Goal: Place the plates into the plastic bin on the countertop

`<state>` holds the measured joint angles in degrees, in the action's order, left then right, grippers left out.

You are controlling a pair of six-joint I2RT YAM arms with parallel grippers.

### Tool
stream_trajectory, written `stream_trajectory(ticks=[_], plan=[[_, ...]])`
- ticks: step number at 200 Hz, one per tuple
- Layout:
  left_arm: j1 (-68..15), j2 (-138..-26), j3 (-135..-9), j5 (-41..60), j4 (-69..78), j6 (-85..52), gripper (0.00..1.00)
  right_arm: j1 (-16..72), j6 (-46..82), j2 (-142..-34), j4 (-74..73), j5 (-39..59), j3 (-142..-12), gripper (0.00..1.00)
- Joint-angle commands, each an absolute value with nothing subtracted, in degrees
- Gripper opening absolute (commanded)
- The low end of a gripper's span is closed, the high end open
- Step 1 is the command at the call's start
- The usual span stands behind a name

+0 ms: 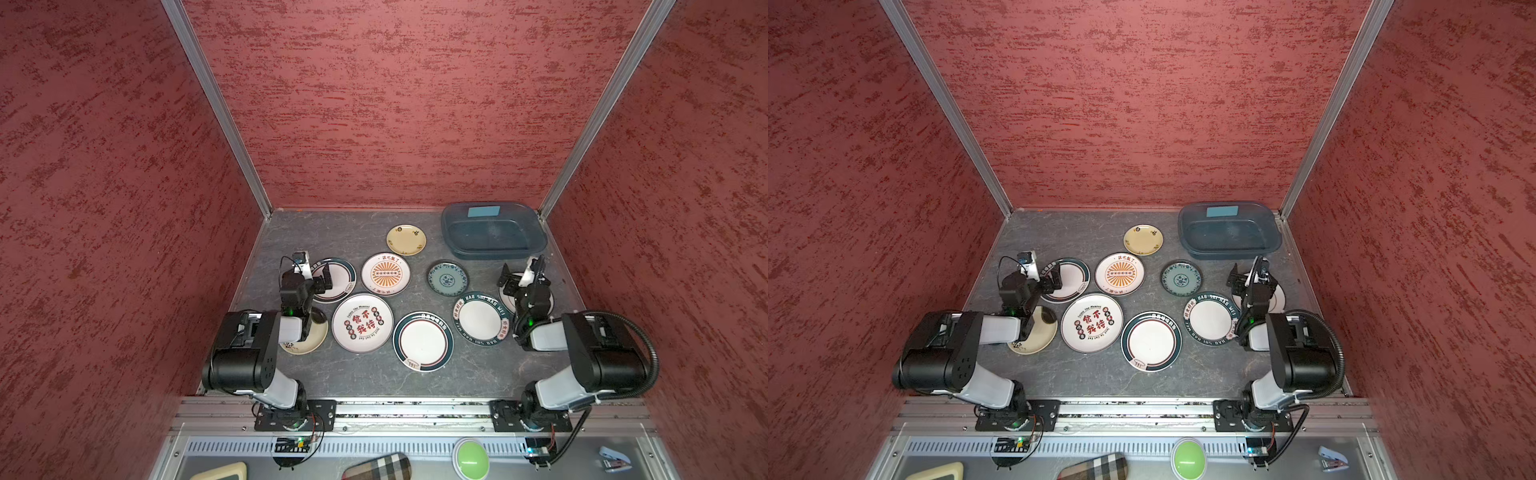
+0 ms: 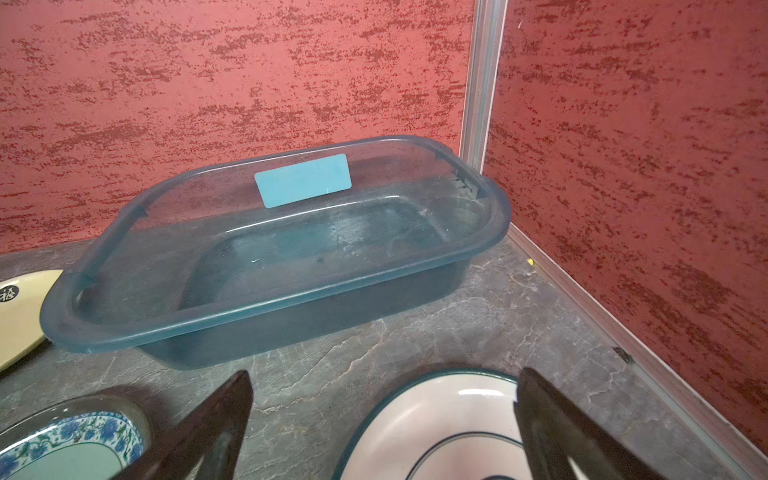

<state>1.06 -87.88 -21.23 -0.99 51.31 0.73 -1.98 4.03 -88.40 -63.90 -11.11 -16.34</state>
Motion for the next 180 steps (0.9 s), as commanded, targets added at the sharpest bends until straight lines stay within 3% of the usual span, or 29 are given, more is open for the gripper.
stream_trajectory(ticks=[1,180], plan=[[1.43,-88.05,-21.89,0.05,51.15,0.24,0.99,-2.11,2.90,-88.48,-66.67,-9.93,-15.92,0.99],[1.60,-88.05,-21.90,0.44,51.05,0.16,0.99,-1.76,2.64,-88.42,-66.84,-10.81,-15.82,0.99]])
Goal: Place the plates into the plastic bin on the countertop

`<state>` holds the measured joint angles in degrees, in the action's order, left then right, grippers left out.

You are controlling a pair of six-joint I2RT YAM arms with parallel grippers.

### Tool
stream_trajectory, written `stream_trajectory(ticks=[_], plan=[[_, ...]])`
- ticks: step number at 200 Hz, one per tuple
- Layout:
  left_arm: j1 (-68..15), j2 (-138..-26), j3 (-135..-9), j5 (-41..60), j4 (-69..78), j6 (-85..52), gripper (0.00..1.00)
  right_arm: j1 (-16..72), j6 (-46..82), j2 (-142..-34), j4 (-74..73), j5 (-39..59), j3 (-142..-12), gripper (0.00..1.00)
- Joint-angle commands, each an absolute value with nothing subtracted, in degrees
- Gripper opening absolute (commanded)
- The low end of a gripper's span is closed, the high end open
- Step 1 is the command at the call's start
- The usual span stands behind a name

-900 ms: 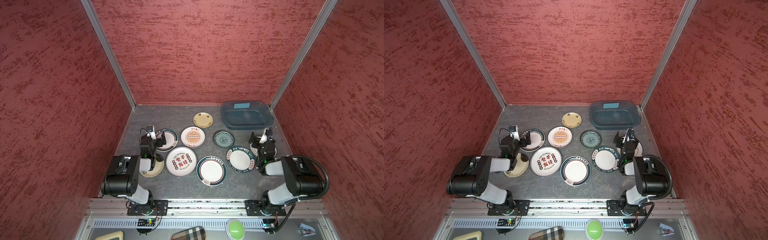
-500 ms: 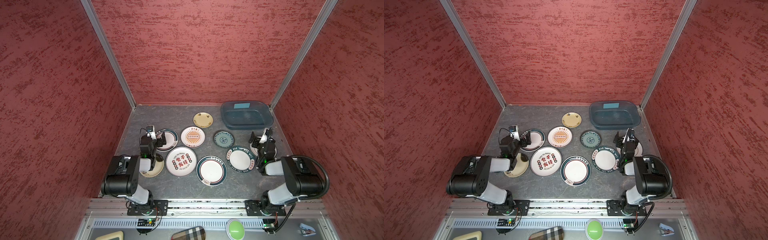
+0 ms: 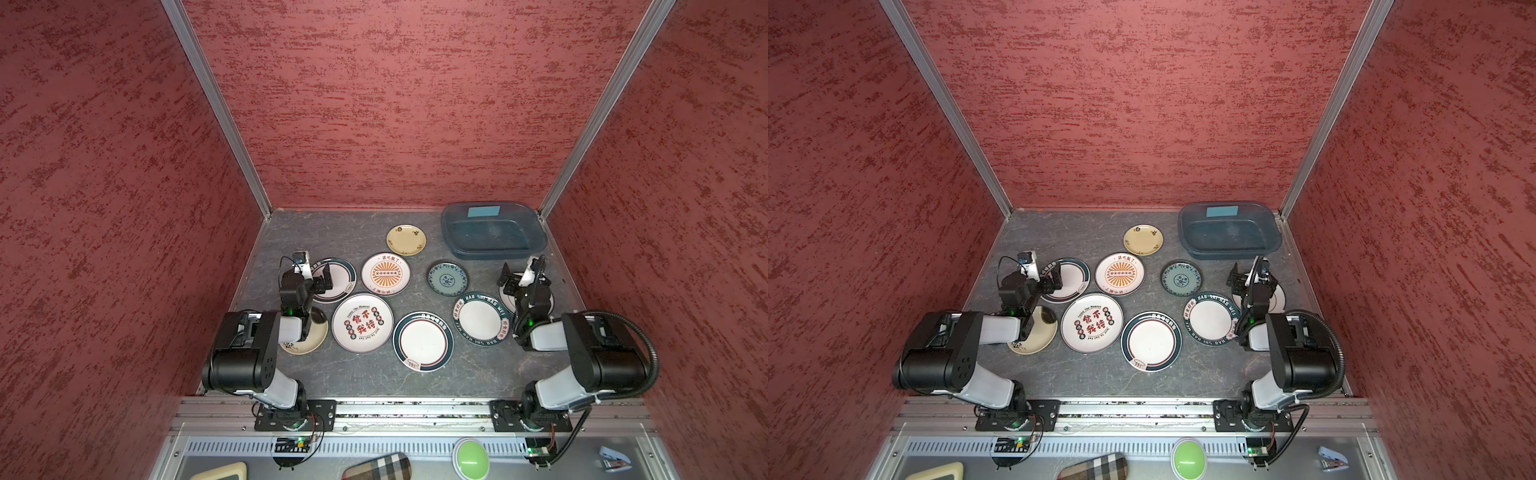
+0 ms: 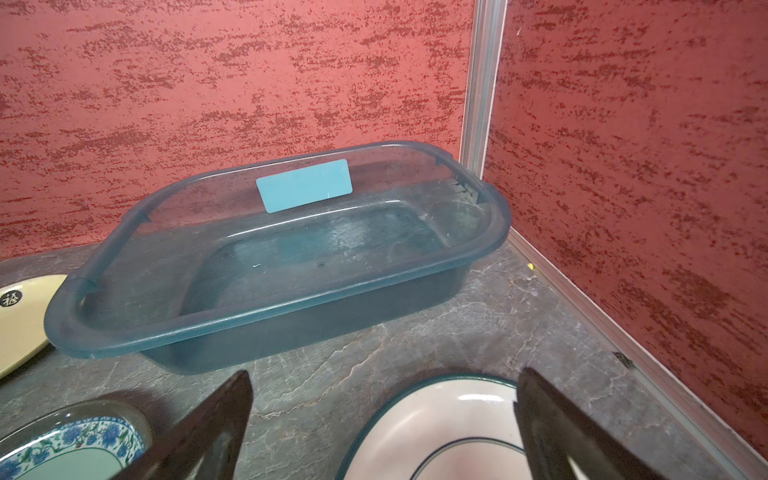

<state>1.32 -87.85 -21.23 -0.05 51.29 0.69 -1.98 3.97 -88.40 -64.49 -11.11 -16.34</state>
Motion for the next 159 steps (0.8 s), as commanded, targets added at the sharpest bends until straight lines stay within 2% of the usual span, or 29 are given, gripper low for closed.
stream_trajectory(ticks=[1,40,68,97,136,159], plan=[[1.64,-88.02,-21.89,0.40,51.06,0.17,1.00,-1.76,2.64,-88.42,-66.86,-10.81,-15.86,0.99],[1.36,-87.90,-21.80,0.04,51.23,0.18,0.99,-1.42,3.08,-86.21,-66.66,-13.29,-14.79,0.99],[-0.92,-82.28,-22.98,-6.76,44.72,0.53,0.99,-0.32,3.06,-80.33,-67.54,-17.21,-11.95,0.99],[-2.09,-73.14,-28.06,-15.19,24.05,-6.68,0.99,-0.29,9.85,-67.92,-41.33,-19.39,-17.91,0.99],[-6.87,-64.57,-32.08,-23.36,6.74,-13.12,0.99,-0.27,16.24,-59.98,-29.94,-16.75,-20.08,0.99],[-10.72,-62.07,-35.68,-25.00,-6.90,-18.16,0.99,-0.29,20.48,-57.23,-21.43,-9.55,-22.43,0.99]])
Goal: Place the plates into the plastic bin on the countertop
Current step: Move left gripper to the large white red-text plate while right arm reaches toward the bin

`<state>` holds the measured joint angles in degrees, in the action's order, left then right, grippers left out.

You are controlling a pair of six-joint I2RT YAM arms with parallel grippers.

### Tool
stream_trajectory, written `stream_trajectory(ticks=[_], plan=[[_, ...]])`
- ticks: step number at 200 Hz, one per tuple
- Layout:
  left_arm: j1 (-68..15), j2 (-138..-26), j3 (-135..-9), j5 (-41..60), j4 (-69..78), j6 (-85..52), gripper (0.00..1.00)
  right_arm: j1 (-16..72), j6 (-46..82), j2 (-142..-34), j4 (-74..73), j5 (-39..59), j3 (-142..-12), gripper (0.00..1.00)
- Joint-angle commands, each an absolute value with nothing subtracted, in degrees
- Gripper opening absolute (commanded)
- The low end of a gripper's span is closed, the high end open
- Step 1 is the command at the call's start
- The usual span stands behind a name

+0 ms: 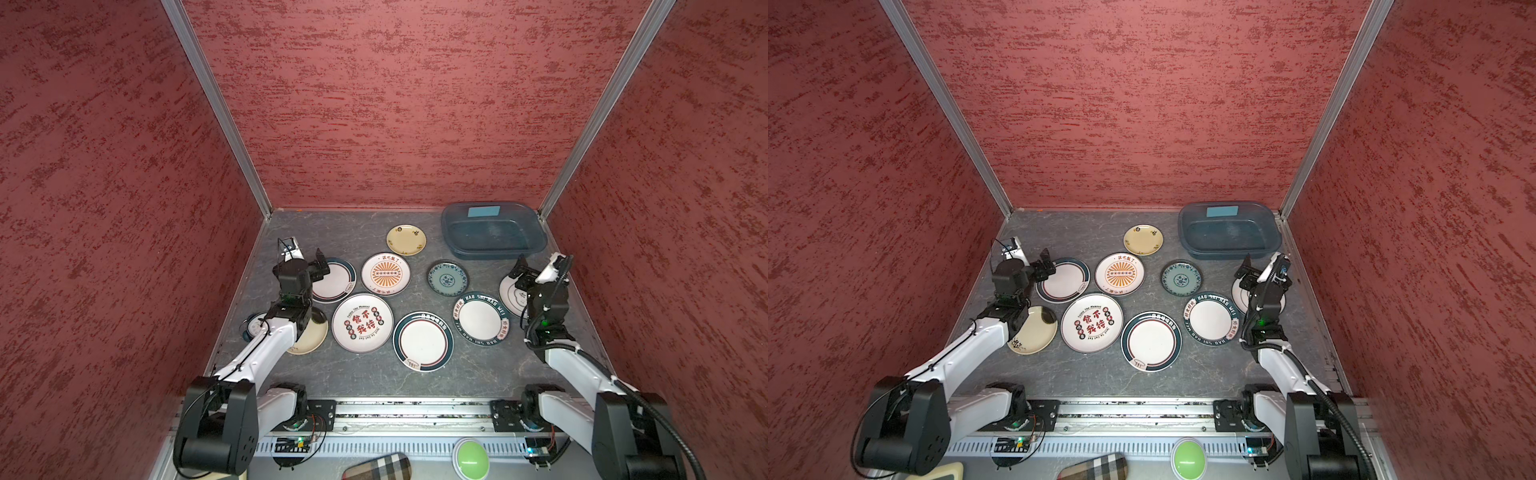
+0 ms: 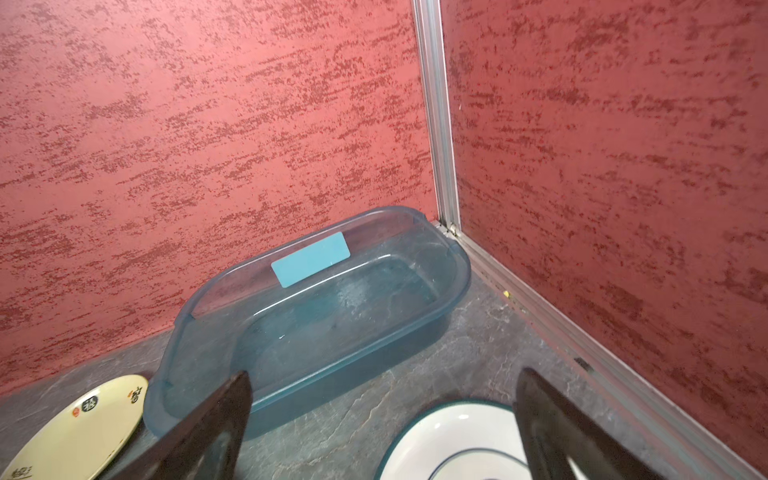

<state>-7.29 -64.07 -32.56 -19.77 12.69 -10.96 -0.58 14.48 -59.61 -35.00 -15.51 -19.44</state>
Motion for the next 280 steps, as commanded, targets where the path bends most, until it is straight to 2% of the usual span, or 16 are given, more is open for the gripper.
stream_trajectory(ticks=[1,26,51,86,110,176,240,280], plan=[[-10.94,-62.01,-35.81,-25.16,-7.49,-18.27,0.99,-0.32,20.66,-57.14,-21.13,-9.30,-22.51,0.99],[-16.13,-60.03,-37.83,-27.60,-20.45,-25.44,0.99,-0.31,25.55,-54.67,-8.68,-9.69,-25.87,0.99],[-18.47,-57.93,-37.26,-24.28,-29.23,-32.00,0.99,-0.32,26.36,-52.78,-1.09,-8.19,-28.56,0.99],[-18.87,-53.07,-36.01,-18.81,-36.93,-36.44,0.99,-0.33,29.05,-48.04,-0.41,-5.31,-27.96,0.99],[-18.89,-49.09,-35.39,-15.36,-40.29,-38.14,0.99,-0.31,27.98,-46.13,-2.32,0.99,-27.26,0.99],[-18.89,-42.44,-31.00,-1.23,-41.11,-46.24,0.99,-0.32,24.61,-54.03,15.87,9.54,-35.84,0.99],[-18.88,-32.32,-23.54,3.79,-42.54,-52.37,0.99,-0.31,29.18,-58.54,11.77,17.05,-34.74,0.99],[-18.82,-26.82,-16.33,8.45,-34.32,-55.92,0.99,-0.34,28.03,-58.67,11.96,15.52,-34.14,0.99]])
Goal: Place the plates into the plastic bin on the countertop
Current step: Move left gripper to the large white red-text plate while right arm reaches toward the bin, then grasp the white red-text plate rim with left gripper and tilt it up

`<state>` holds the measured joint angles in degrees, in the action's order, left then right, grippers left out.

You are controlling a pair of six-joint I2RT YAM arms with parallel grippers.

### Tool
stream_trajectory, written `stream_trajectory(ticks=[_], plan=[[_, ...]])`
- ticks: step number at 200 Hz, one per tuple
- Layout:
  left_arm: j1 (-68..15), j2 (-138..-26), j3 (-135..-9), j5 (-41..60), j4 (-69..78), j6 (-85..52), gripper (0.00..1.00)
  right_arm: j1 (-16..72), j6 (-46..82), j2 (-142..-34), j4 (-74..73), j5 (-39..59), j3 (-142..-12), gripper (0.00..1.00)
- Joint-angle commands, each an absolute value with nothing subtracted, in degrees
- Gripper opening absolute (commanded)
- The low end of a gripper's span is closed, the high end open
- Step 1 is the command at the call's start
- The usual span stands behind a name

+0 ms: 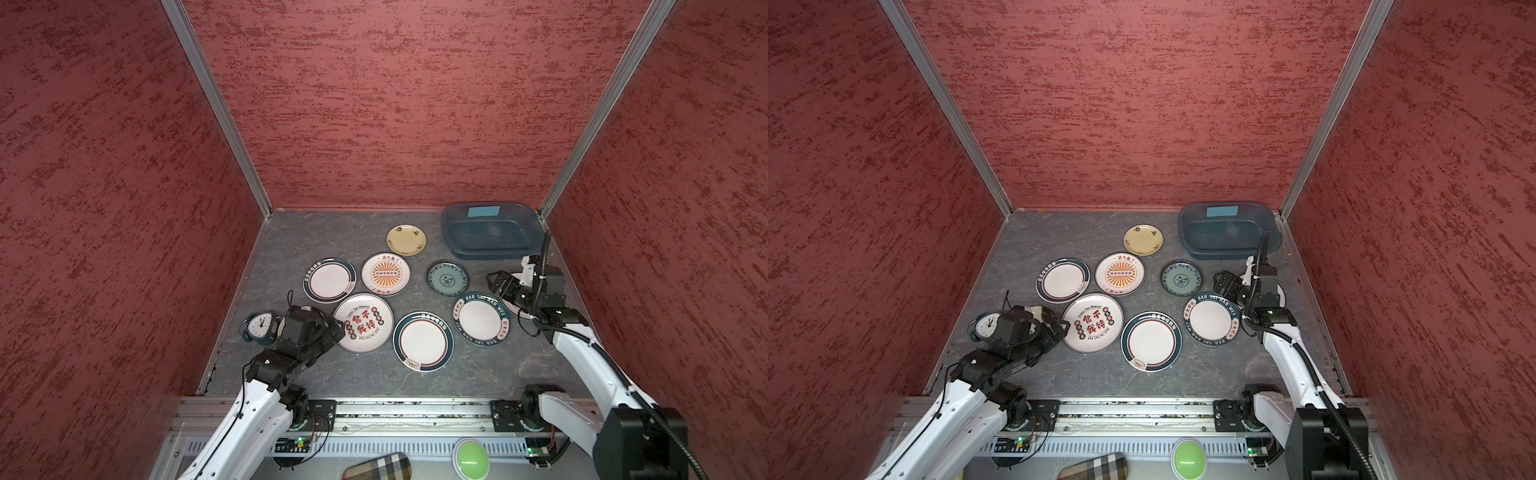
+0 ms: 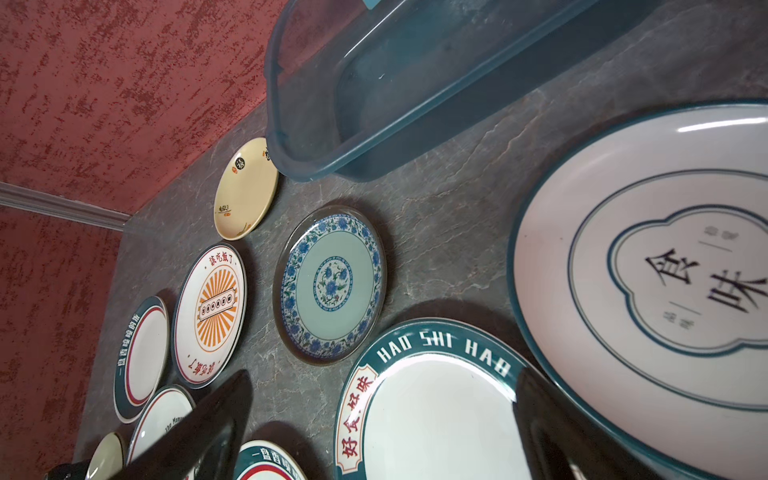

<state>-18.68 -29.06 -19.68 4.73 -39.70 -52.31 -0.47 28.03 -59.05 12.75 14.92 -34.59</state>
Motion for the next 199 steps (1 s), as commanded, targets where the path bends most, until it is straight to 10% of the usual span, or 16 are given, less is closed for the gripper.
stream_trajectory(ticks=[1,199], plan=[[-18.86,-26.77,-16.16,8.49,-34.17,-56.09,0.99,-0.35,28.12,-58.65,11.91,15.58,-34.08,0.99],[-18.82,-27.38,-3.49,4.84,-26.70,-62.13,0.38,-0.27,32.96,-57.93,8.34,15.58,-29.97,0.99]])
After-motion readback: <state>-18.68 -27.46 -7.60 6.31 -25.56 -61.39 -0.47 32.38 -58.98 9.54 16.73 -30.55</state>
